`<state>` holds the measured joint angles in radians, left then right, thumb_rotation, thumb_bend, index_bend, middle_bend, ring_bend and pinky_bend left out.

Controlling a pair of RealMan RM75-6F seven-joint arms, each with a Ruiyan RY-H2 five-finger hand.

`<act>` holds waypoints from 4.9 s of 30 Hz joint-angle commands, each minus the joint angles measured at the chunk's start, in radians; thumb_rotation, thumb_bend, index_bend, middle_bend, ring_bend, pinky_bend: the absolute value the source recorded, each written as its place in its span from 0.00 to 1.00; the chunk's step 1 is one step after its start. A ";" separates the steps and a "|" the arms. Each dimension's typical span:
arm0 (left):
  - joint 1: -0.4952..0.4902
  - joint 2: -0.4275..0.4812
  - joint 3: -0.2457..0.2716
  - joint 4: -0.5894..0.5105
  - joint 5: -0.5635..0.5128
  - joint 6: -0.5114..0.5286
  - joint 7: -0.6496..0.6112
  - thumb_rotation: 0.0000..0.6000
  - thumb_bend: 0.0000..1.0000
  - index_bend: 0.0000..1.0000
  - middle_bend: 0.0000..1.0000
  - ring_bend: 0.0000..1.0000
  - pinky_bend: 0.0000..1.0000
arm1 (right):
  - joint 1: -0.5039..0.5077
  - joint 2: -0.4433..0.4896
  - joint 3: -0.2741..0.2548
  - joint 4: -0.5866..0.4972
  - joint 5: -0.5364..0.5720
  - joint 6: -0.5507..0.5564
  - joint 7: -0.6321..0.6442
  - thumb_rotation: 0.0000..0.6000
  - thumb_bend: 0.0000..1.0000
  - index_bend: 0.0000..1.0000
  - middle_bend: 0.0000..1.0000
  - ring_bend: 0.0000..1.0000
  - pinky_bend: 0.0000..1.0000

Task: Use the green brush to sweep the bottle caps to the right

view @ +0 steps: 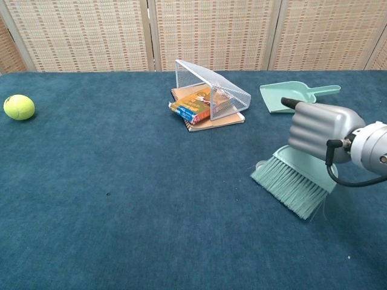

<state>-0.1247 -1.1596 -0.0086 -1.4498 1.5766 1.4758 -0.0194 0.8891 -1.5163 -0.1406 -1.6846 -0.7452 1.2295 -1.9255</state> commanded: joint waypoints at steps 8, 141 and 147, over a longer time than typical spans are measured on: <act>-0.010 0.010 -0.005 0.038 -0.008 -0.012 -0.043 1.00 0.44 0.00 0.00 0.00 0.05 | -0.005 0.002 -0.059 0.108 0.009 0.013 0.016 1.00 0.60 0.94 0.80 0.55 0.00; 0.015 0.010 0.028 -0.101 0.042 0.034 0.075 1.00 0.44 0.00 0.00 0.00 0.05 | -0.131 0.283 0.027 -0.278 -0.386 0.082 0.508 1.00 0.60 0.95 0.80 0.57 0.00; 0.022 0.019 0.032 -0.103 0.049 0.044 0.065 1.00 0.44 0.00 0.00 0.00 0.05 | -0.129 0.222 0.002 -0.270 -0.398 0.062 0.387 1.00 0.60 0.95 0.80 0.57 0.00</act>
<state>-0.1030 -1.1405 0.0236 -1.5524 1.6259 1.5200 0.0453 0.7598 -1.2736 -0.1280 -1.9559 -1.1377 1.3004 -1.5106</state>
